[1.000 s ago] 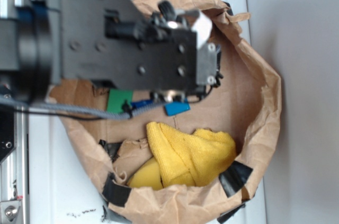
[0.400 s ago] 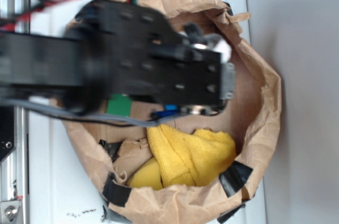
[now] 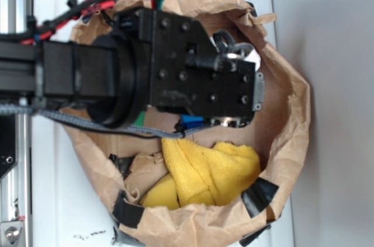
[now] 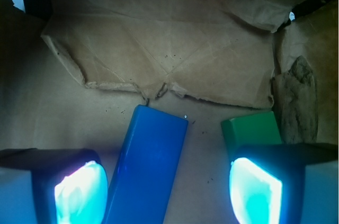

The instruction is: Grab the blue block.

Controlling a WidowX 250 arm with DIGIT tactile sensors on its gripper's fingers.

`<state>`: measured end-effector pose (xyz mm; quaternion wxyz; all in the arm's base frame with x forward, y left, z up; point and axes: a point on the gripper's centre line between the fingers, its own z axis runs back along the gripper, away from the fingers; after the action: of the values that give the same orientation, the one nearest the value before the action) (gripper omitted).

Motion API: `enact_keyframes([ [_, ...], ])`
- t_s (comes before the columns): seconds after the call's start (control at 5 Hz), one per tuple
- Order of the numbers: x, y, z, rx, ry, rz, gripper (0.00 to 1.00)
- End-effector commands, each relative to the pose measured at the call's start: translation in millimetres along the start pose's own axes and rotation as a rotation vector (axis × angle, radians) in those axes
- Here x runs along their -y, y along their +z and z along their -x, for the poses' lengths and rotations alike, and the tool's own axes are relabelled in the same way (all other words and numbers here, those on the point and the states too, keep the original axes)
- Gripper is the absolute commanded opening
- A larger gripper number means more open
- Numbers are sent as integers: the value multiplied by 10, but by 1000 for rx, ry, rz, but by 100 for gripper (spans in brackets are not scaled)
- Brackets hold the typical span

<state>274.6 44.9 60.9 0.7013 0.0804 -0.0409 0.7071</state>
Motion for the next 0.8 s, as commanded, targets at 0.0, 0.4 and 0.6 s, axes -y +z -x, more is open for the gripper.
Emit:
enact_keyframes([
  [0.0, 64, 151, -1, -24, 63, 47, 100],
  [0.4, 151, 172, 96, -105, 187, -60, 100],
  [0.6, 142, 99, 116, -133, 164, -29, 100],
])
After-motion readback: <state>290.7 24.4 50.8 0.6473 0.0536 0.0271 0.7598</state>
